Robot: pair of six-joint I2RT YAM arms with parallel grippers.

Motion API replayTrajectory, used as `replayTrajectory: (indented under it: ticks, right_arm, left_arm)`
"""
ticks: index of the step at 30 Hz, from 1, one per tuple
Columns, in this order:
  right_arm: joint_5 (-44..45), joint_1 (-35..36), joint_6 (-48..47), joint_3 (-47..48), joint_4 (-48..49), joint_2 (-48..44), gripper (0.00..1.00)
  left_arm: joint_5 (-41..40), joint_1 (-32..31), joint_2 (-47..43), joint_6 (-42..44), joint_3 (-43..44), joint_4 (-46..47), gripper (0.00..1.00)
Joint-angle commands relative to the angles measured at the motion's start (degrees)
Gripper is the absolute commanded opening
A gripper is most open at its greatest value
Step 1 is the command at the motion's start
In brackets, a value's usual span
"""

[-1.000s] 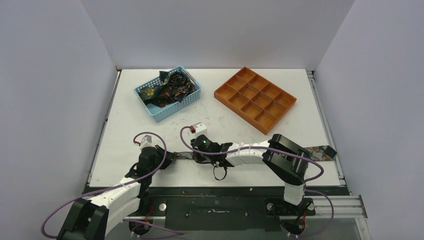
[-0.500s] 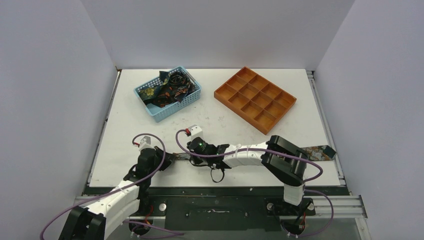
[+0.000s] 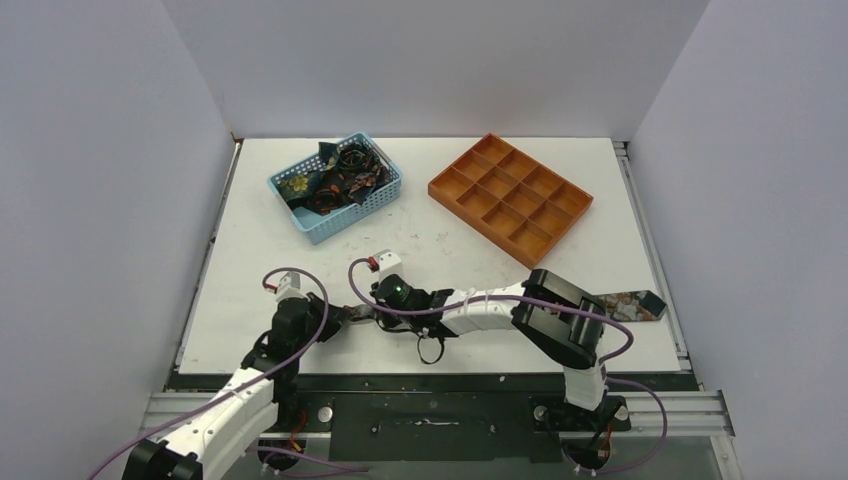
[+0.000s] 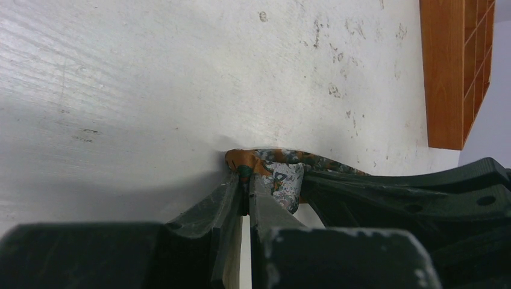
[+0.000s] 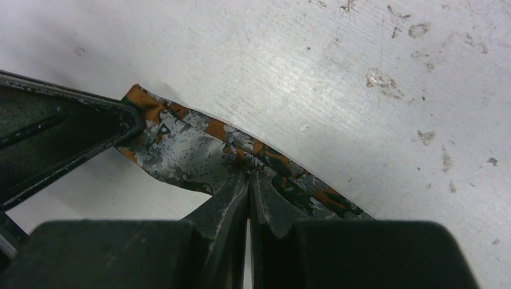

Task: Roll the ties
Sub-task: Roll the tie at the center of the board.

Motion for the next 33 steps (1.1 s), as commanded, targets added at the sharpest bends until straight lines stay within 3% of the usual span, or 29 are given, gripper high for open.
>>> replayTrajectory:
  ticks: [1, 18, 33]
  right_arm:
    - [-4.49, -1.03, 2.72, -0.51, 1.83, 3.99, 0.05]
    - [-5.90, -2.59, 8.08, -3.76, 5.52, 6.54, 0.05]
    - [-11.73, -3.52, 10.58, -2.68, 9.37, 10.86, 0.05]
  left_arm:
    - [1.48, -1.54, -1.82, 1.49, 3.92, -1.76, 0.00]
    - [-9.81, -3.95, -10.86, 6.40, 12.76, -19.37, 0.00]
    - [-11.69, -10.43, -4.92, 11.59, 18.98, -14.60, 0.00]
